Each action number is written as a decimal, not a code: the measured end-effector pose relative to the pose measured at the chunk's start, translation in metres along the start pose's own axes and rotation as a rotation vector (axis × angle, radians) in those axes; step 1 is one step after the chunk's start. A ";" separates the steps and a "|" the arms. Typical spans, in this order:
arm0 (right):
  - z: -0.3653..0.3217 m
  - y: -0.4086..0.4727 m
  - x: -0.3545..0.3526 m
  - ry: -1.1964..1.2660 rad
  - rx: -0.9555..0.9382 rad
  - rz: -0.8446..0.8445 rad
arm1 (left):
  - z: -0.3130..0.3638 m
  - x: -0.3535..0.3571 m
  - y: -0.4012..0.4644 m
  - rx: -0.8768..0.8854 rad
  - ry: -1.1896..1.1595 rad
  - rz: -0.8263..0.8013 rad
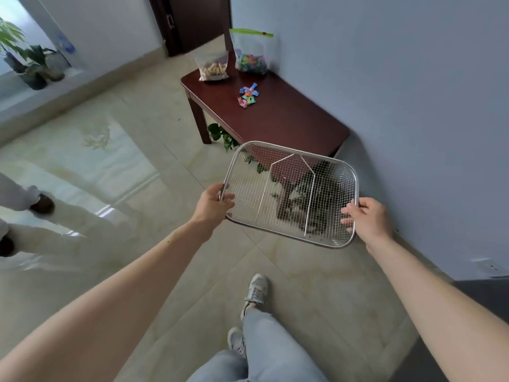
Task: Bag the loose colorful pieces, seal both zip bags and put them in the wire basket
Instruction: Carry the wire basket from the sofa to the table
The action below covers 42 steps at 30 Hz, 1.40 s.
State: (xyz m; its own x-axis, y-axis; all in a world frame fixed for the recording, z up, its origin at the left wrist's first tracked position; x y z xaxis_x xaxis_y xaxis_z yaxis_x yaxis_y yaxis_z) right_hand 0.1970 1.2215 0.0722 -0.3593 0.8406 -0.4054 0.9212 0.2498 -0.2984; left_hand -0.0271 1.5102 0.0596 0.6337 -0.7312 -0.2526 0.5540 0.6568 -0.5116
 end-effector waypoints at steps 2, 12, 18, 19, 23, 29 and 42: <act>-0.010 0.019 0.007 0.007 0.016 0.013 | 0.015 -0.001 0.024 0.004 0.026 -0.006; -0.034 0.086 0.033 -0.007 0.076 0.046 | 0.055 -0.001 0.105 -0.026 0.083 -0.028; -0.050 0.111 0.056 -0.003 0.112 0.075 | 0.078 -0.011 0.151 -0.019 0.132 -0.060; -0.054 0.115 0.061 0.004 0.119 0.090 | 0.084 -0.013 0.161 -0.010 0.148 -0.071; -0.065 0.126 0.078 0.023 0.143 0.158 | 0.105 -0.022 0.196 0.018 0.195 -0.123; -0.068 0.137 0.104 0.036 0.193 0.241 | 0.122 -0.029 0.244 0.037 0.261 -0.191; -0.034 0.193 0.130 0.127 0.339 0.350 | 0.140 0.014 0.336 0.043 0.426 -0.300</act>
State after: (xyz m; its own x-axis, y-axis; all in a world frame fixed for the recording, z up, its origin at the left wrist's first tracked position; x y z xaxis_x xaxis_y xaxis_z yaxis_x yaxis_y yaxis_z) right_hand 0.3337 1.3953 -0.0089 0.0029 0.9032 -0.4293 0.8754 -0.2098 -0.4356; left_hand 0.2434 1.7463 -0.0010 0.1729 -0.8928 -0.4160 0.7048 0.4072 -0.5809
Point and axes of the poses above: each hand's wrist, its own y-axis towards the middle knuckle, its own x-axis out of the palm, z = x × y, the point moved 8 cm from there along y, towards the middle knuckle, and after that the axes turned 8 degrees about y, right-handed, at the moved point
